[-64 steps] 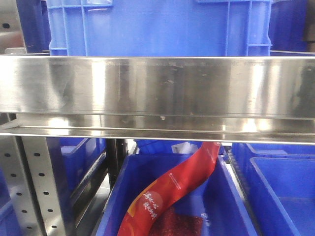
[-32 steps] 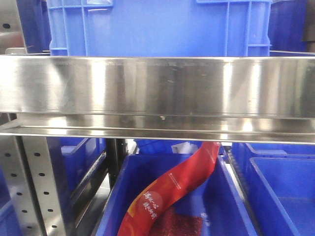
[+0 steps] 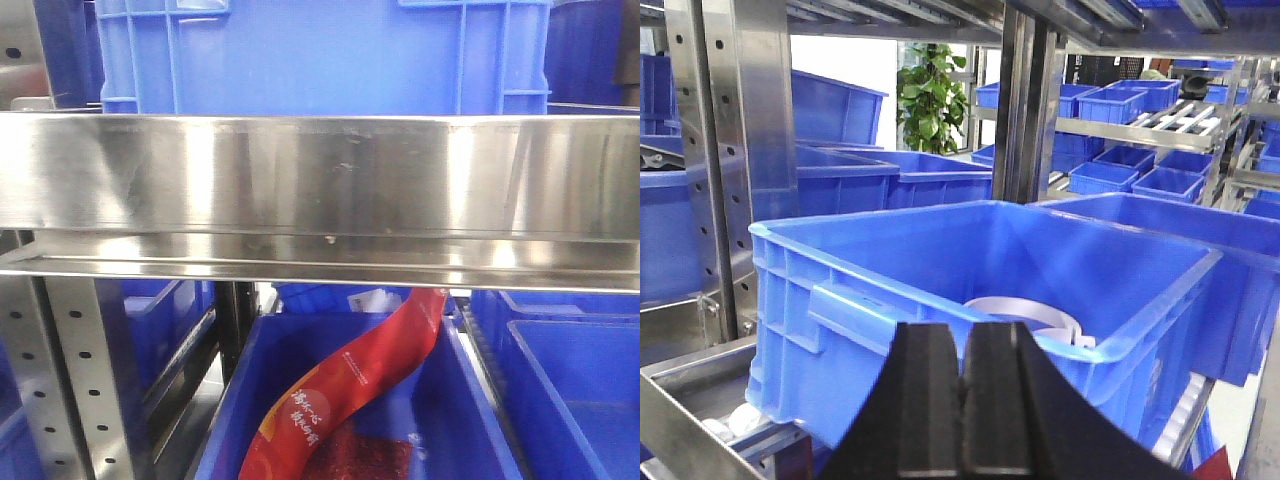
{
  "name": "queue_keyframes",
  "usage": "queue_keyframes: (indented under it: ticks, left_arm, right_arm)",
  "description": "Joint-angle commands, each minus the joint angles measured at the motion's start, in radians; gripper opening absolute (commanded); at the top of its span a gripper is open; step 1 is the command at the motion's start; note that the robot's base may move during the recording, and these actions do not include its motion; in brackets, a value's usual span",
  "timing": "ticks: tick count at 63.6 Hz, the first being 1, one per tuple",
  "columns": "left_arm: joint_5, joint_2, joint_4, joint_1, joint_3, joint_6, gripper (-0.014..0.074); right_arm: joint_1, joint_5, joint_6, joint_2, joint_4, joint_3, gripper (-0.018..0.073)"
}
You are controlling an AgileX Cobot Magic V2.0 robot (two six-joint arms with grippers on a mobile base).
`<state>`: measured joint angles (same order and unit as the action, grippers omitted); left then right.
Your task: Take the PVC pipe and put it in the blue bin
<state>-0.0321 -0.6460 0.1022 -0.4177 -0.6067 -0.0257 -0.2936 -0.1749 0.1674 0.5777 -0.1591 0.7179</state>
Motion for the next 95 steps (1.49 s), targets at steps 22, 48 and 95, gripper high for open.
queue_keyframes:
  ticks: [22,48,95]
  left_arm:
    - [0.023,0.007,0.008,0.003,-0.001,0.007,-0.0111]
    - [0.023,0.007,0.008,0.003,-0.001,0.007,-0.0111]
    - [0.026,0.007,0.008,0.003,-0.001,0.007,-0.0111]
  right_arm:
    - [0.015,0.037,-0.034,-0.026,0.072,-0.031,-0.0162]
    - [0.452,0.156,-0.236,-0.326,0.159,-0.471,-0.0162]
    - [0.565,0.224,-0.147,-0.578,0.098,-0.718,-0.0162]
